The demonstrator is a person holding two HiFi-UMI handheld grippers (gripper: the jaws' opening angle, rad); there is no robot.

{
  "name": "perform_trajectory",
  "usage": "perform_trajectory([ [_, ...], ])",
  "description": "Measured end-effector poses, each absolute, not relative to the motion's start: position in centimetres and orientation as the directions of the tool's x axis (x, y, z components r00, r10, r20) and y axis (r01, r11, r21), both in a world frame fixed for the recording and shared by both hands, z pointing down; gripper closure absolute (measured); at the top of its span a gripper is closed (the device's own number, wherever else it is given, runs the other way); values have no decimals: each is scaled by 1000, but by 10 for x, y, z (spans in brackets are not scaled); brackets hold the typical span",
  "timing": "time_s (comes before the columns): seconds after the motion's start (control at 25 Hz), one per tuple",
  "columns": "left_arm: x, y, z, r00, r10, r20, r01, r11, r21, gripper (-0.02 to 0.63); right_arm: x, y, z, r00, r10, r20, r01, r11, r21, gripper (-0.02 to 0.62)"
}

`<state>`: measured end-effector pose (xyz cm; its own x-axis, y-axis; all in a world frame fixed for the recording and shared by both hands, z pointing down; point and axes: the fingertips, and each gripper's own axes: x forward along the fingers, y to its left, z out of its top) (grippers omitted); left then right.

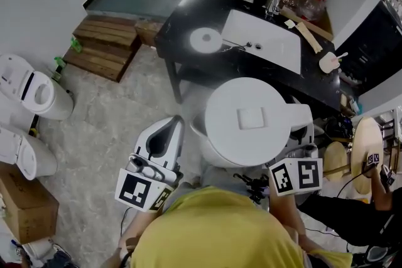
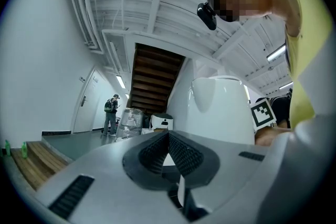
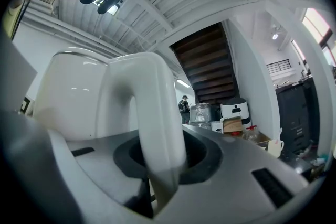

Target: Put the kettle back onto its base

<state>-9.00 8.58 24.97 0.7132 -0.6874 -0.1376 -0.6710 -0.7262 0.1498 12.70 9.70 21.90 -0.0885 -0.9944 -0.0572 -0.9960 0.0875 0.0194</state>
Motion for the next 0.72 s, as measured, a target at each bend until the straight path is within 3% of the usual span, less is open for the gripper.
perform_trajectory([
  [0.72, -39, -55, 241, 639, -753, -158, -742, -657, 134, 597, 178, -63, 209, -184, -978, -98, -983, 183, 26, 504],
])
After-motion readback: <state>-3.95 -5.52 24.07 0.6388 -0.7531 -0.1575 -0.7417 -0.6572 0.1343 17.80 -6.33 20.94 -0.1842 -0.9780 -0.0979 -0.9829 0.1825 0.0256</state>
